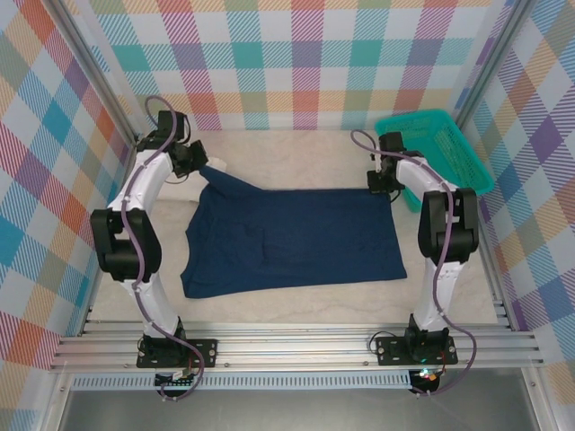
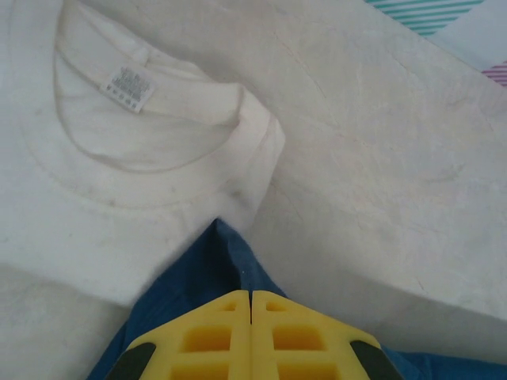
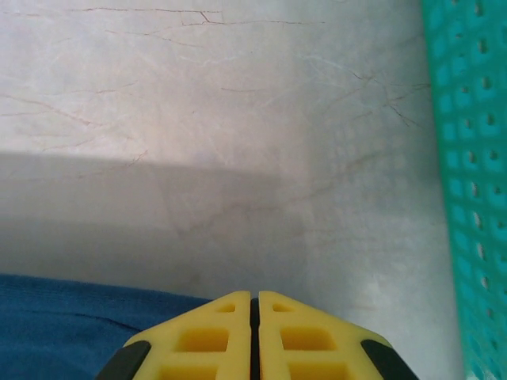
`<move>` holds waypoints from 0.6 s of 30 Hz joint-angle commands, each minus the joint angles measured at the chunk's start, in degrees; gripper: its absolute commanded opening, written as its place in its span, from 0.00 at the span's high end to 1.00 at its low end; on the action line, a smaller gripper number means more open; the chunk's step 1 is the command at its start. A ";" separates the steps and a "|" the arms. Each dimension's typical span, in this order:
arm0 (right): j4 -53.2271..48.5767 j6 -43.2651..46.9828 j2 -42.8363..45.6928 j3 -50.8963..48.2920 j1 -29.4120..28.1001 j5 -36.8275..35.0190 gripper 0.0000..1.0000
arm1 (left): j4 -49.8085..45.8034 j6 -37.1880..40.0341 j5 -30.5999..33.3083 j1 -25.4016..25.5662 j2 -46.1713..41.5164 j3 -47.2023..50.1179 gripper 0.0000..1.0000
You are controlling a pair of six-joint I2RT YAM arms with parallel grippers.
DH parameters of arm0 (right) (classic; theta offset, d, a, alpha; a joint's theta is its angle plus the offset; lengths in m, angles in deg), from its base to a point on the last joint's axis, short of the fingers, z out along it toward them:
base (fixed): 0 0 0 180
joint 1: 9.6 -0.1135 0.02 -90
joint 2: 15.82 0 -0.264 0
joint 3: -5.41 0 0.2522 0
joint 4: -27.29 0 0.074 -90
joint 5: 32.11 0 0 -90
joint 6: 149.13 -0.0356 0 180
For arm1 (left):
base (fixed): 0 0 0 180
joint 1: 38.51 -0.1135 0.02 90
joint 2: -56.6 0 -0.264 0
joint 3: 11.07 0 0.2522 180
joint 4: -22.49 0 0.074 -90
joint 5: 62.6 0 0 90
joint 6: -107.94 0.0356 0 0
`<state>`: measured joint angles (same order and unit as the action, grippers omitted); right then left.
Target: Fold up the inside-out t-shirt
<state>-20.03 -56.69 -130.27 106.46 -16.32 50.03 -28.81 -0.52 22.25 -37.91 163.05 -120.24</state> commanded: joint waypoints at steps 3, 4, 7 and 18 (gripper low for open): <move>2.48 -1.05 6.83 -6.67 0.31 0.04 0.91 | -1.27 -2.59 -3.56 -1.30 -7.03 7.80 1.00; 2.70 -1.56 7.96 -8.13 0.32 0.33 0.91 | -0.87 -3.48 -4.83 -1.39 -8.55 9.64 1.00; 2.69 -3.15 11.22 -11.46 0.31 0.74 0.90 | 0.77 -6.27 -8.21 -1.48 -12.65 14.46 1.00; 4.39 -5.32 18.43 -20.84 0.27 1.00 0.87 | 0.95 -10.06 -14.71 -2.70 -21.56 24.96 1.00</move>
<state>-17.24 -60.76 -113.62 87.25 -16.32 50.27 -27.98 -9.33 10.34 -39.68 143.95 -96.40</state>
